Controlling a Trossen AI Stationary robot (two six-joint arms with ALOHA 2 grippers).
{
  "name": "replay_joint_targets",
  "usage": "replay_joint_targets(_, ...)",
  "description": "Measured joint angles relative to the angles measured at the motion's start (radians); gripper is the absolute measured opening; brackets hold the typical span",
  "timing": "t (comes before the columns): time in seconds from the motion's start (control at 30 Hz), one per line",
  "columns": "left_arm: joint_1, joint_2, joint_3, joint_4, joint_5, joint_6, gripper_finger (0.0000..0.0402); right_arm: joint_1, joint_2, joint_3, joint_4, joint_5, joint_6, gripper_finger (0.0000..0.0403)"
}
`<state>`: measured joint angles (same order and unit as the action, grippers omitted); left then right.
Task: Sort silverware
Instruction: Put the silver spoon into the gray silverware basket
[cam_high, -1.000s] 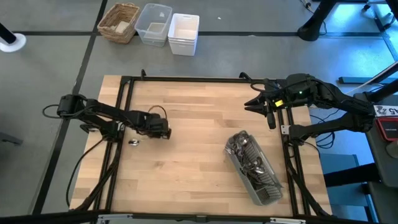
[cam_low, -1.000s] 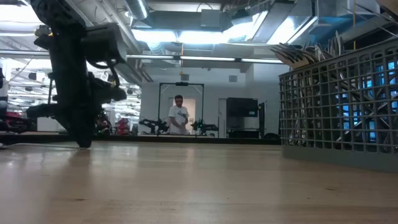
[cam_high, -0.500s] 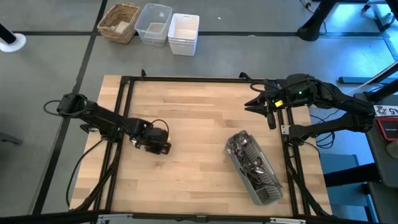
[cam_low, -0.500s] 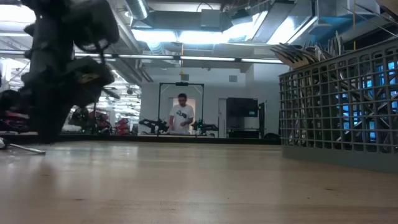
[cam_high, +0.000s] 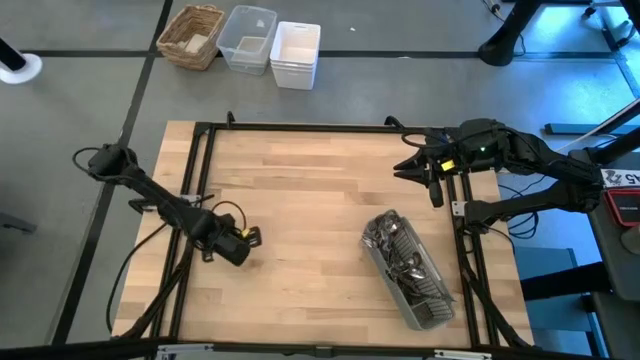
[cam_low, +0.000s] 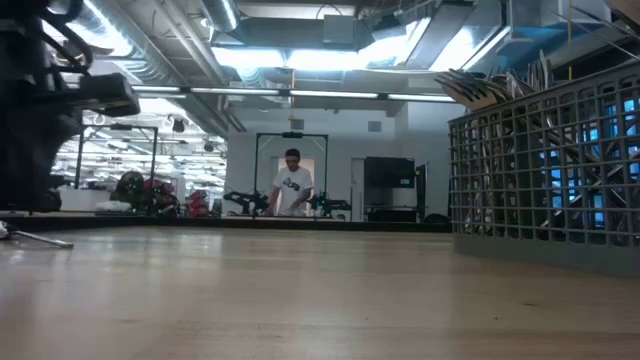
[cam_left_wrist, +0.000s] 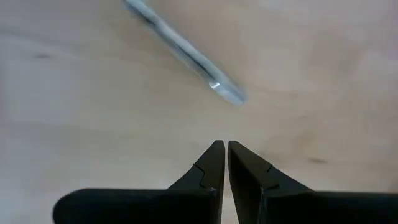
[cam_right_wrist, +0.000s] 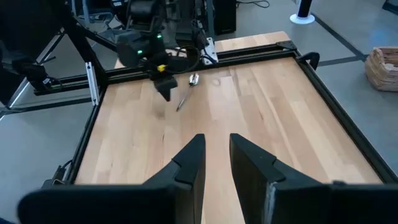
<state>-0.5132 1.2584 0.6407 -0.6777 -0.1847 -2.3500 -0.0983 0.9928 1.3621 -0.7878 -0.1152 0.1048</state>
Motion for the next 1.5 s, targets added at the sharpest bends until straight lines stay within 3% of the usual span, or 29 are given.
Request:
replay_joint_targets(0.37,0.058,0.002,0.000,-0.095,-0.010,0.011,0.0015,0.000,0.000,0.000,0.000,0.123,-0.037,0.0076)
replay_joint_targets(0.47,0.070,-0.027,0.000,-0.162,0.026,0.007,0.0015,0.000,0.000,0.000,0.000,0.124,-0.042,0.0076)
replay_joint_targets(0.6,0.088,-0.071,0.000,-0.219,-0.014,0.006,0.0015,0.000,0.000,0.000,-0.001,0.124,-0.051,0.0076)
replay_joint_targets(1.17,0.096,-0.083,-0.002,-0.238,-0.018,0.080,0.0015,0.000,0.000,0.000,0.003,0.124,-0.112,0.0076)
replay_joint_targets(1.4,0.096,-0.083,-0.052,-0.256,0.172,0.083,0.0015,0.000,0.000,0.000,0.002,0.124,-0.111,0.0076)
replay_joint_targets(1.5,0.096,-0.083,-0.063,-0.257,0.191,0.075,0.0015,0.000,0.000,0.000,0.002,0.124,-0.111,0.0076)
